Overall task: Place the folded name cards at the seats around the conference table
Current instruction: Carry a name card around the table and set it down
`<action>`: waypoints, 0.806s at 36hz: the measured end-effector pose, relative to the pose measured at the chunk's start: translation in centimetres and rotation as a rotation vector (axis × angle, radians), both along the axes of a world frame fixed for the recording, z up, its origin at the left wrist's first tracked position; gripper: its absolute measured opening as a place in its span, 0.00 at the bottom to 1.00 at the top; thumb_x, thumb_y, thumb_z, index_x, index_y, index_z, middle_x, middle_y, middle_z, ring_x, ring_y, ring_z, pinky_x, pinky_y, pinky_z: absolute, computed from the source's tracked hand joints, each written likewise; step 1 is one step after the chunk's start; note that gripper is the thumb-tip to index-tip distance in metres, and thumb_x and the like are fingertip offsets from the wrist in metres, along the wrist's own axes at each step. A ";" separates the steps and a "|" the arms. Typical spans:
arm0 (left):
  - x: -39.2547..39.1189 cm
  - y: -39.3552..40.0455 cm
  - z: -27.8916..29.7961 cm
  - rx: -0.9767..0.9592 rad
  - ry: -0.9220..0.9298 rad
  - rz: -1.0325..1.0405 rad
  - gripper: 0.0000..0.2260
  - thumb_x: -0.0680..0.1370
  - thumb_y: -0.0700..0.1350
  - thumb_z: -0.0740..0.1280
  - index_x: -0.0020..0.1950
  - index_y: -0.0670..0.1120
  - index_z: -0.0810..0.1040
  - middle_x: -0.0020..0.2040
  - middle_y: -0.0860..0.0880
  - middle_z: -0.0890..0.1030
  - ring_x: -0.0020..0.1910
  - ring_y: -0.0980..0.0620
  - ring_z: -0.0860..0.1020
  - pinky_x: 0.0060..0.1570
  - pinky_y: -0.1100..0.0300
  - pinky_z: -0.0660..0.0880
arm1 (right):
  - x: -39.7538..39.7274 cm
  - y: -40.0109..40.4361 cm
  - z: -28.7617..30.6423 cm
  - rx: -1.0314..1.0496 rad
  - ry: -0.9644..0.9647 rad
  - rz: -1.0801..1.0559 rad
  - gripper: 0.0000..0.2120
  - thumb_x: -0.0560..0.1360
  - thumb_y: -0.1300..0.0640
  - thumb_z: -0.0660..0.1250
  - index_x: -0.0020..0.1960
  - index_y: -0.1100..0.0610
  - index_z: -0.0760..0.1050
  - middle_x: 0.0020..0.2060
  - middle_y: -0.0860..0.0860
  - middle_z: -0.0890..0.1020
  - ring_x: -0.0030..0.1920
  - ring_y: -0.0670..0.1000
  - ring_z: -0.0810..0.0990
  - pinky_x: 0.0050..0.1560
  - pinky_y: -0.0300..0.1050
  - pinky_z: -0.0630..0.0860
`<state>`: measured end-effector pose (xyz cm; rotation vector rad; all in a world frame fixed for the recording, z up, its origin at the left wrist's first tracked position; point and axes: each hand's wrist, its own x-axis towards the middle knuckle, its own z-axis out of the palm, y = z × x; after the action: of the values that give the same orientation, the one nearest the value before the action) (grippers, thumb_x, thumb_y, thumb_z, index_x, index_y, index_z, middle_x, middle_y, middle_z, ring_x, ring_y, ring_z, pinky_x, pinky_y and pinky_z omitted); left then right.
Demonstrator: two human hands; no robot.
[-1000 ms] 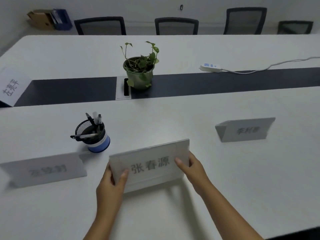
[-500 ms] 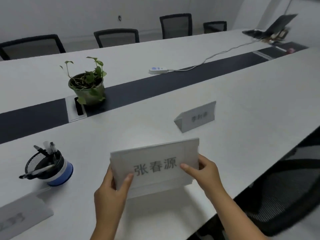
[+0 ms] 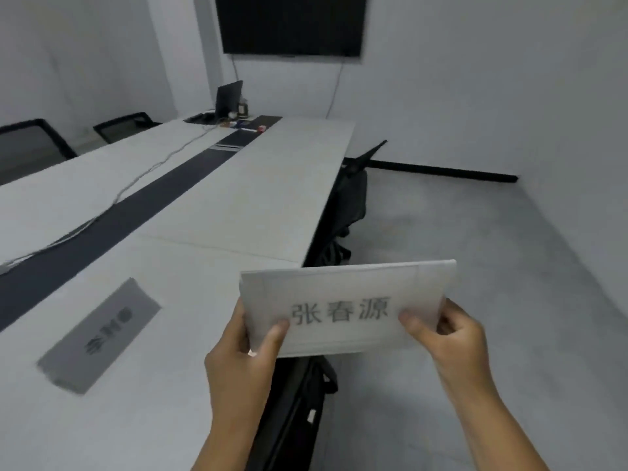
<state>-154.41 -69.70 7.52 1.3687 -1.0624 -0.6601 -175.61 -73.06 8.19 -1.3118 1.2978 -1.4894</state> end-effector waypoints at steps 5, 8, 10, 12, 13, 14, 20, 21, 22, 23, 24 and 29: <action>-14.1 -5.8 -2.0 0.069 -0.011 -0.245 0.16 0.69 0.44 0.70 0.50 0.63 0.75 0.40 0.65 0.82 0.45 0.69 0.78 0.42 0.72 0.74 | -14.8 -1.0 -2.3 0.035 -0.008 -0.263 0.14 0.63 0.66 0.73 0.37 0.48 0.76 0.30 0.34 0.82 0.35 0.39 0.81 0.35 0.28 0.76; -20.2 -7.9 -4.5 0.133 -0.010 -0.340 0.15 0.69 0.42 0.70 0.56 0.52 0.77 0.47 0.57 0.82 0.48 0.66 0.78 0.45 0.73 0.75 | -21.0 -1.1 -4.1 0.088 -0.010 -0.329 0.13 0.63 0.66 0.73 0.39 0.49 0.77 0.31 0.34 0.82 0.36 0.37 0.81 0.35 0.27 0.75; -23.2 -8.7 -6.0 0.177 -0.020 -0.385 0.17 0.69 0.42 0.70 0.58 0.48 0.77 0.47 0.55 0.82 0.48 0.66 0.78 0.46 0.74 0.74 | -24.0 -1.3 -5.3 0.138 -0.003 -0.358 0.13 0.63 0.66 0.73 0.41 0.50 0.78 0.31 0.33 0.82 0.35 0.36 0.81 0.35 0.27 0.75; -25.3 -9.5 -7.2 0.231 -0.032 -0.407 0.18 0.69 0.41 0.70 0.58 0.49 0.77 0.48 0.56 0.82 0.49 0.65 0.78 0.48 0.70 0.75 | -26.1 -2.0 -6.4 0.187 0.004 -0.365 0.13 0.64 0.66 0.73 0.40 0.50 0.78 0.31 0.34 0.83 0.35 0.38 0.81 0.36 0.27 0.75; -26.0 -10.0 -7.8 0.256 -0.026 -0.408 0.18 0.69 0.40 0.71 0.58 0.50 0.76 0.48 0.57 0.82 0.49 0.66 0.78 0.49 0.70 0.75 | -26.9 -2.4 -7.1 0.217 0.001 -0.364 0.13 0.64 0.66 0.73 0.41 0.50 0.78 0.31 0.34 0.83 0.35 0.38 0.81 0.36 0.27 0.75; -26.6 -10.6 -8.4 0.278 -0.020 -0.409 0.19 0.69 0.40 0.71 0.58 0.51 0.76 0.46 0.59 0.82 0.48 0.67 0.78 0.48 0.71 0.75 | -27.5 -3.1 -7.9 0.246 -0.006 -0.360 0.12 0.64 0.66 0.73 0.42 0.52 0.79 0.31 0.34 0.83 0.36 0.38 0.81 0.36 0.26 0.75; -28.7 -17.4 -10.8 0.378 -0.060 -0.379 0.20 0.68 0.43 0.72 0.60 0.52 0.75 0.44 0.63 0.82 0.49 0.65 0.79 0.49 0.68 0.77 | -29.6 -10.1 -10.8 0.345 -0.064 -0.302 0.13 0.65 0.65 0.73 0.42 0.49 0.78 0.33 0.35 0.84 0.36 0.37 0.81 0.35 0.27 0.75; -29.0 -19.0 -11.0 0.387 -0.050 -0.370 0.21 0.68 0.45 0.72 0.59 0.53 0.75 0.44 0.63 0.82 0.49 0.64 0.79 0.50 0.68 0.76 | -29.9 -11.8 -11.2 0.350 -0.063 -0.293 0.13 0.65 0.65 0.73 0.42 0.48 0.78 0.33 0.35 0.84 0.37 0.37 0.81 0.35 0.27 0.74; -29.4 -20.7 -11.3 0.395 -0.051 -0.361 0.21 0.66 0.49 0.73 0.58 0.56 0.75 0.44 0.63 0.83 0.49 0.64 0.79 0.50 0.68 0.75 | -30.4 -13.7 -11.7 0.351 -0.061 -0.285 0.13 0.65 0.65 0.72 0.42 0.48 0.78 0.33 0.35 0.84 0.37 0.37 0.81 0.35 0.28 0.75; -29.8 -22.5 -11.5 0.400 -0.053 -0.349 0.21 0.63 0.54 0.72 0.56 0.60 0.75 0.44 0.64 0.83 0.49 0.65 0.79 0.50 0.68 0.75 | -30.8 -15.6 -12.0 0.352 -0.058 -0.277 0.13 0.65 0.65 0.73 0.42 0.48 0.78 0.33 0.35 0.84 0.37 0.37 0.81 0.35 0.28 0.75; -30.2 -24.4 -11.6 0.403 -0.048 -0.337 0.21 0.61 0.57 0.70 0.53 0.63 0.75 0.44 0.67 0.82 0.48 0.66 0.79 0.49 0.68 0.75 | -31.2 -17.7 -12.2 0.351 -0.048 -0.269 0.13 0.65 0.65 0.73 0.42 0.48 0.78 0.33 0.35 0.83 0.37 0.37 0.81 0.35 0.27 0.75; -31.7 -35.7 -11.4 0.374 -0.057 -0.348 0.16 0.70 0.43 0.71 0.53 0.58 0.76 0.42 0.71 0.80 0.46 0.67 0.79 0.41 0.75 0.74 | -33.0 -29.4 -11.7 0.316 -0.009 -0.249 0.11 0.65 0.66 0.72 0.44 0.53 0.79 0.31 0.34 0.82 0.34 0.35 0.80 0.33 0.26 0.73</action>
<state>-186.12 -105.40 -3.85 1.5393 -1.2827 -1.1258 -208.63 -102.43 -3.53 -0.9664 1.6608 -1.3785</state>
